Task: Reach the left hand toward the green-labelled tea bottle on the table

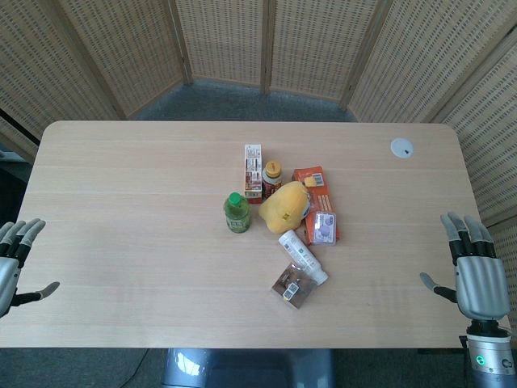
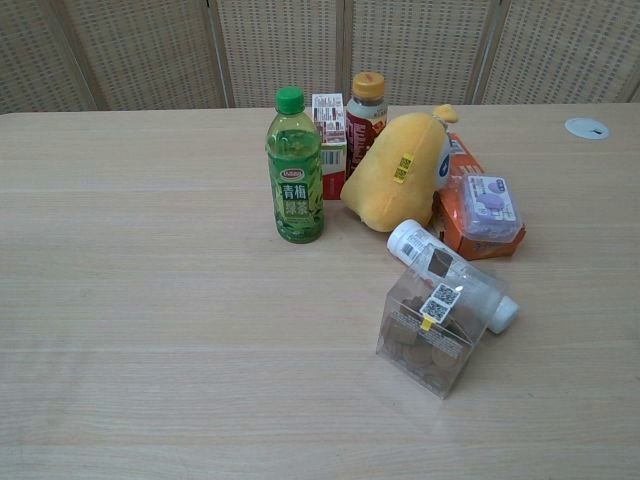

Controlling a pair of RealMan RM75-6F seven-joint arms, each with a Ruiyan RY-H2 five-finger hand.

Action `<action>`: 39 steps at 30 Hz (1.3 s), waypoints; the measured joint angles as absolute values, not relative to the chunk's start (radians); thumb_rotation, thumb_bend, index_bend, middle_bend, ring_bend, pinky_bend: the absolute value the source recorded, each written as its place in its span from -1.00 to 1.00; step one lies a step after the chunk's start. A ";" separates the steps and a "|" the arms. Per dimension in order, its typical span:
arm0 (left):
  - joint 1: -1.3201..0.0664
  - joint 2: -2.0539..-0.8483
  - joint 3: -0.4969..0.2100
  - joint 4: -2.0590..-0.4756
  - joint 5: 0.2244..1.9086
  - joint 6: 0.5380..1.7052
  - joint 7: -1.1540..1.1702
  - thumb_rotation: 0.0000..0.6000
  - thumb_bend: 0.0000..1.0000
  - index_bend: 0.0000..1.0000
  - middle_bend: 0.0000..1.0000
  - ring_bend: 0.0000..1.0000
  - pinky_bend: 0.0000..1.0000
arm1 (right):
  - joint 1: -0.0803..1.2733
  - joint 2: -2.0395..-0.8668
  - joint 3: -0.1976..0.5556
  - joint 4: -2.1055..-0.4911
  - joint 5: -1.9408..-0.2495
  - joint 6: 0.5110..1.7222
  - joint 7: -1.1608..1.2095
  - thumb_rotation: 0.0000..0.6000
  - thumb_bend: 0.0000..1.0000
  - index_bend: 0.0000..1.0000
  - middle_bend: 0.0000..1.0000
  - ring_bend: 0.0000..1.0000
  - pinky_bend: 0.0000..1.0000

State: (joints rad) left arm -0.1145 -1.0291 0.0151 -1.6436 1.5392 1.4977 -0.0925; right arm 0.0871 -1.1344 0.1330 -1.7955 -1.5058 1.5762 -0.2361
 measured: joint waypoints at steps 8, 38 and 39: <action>-0.126 -1.044 0.004 -1.629 1.529 1.469 -0.110 1.00 -1.00 -1.00 -1.00 -1.00 -1.00 | 0.087 -1.135 0.134 -1.795 -1.505 1.577 -0.237 1.00 -1.00 -1.00 -1.00 -1.00 -1.00; -0.483 -1.691 -0.181 -1.168 1.519 1.256 -0.355 1.00 -1.00 -1.00 -1.00 -1.00 -1.00 | 0.082 -1.117 0.137 -1.816 -1.507 1.582 -0.213 1.00 -1.00 -1.00 -1.00 -1.00 -1.00; -0.492 -1.711 -0.188 -1.149 1.513 1.253 -0.360 1.00 -1.00 -1.00 -1.00 -1.00 -1.00 | 0.081 -1.117 0.137 -1.816 -1.506 1.582 -0.212 1.00 -1.00 -1.00 -1.00 -1.00 -1.00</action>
State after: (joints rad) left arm -0.4925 -1.7114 -0.1875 -1.1491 1.5130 1.2532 -0.3599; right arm 0.0814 -1.1168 0.1368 -1.8163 -1.5064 1.5824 -0.2125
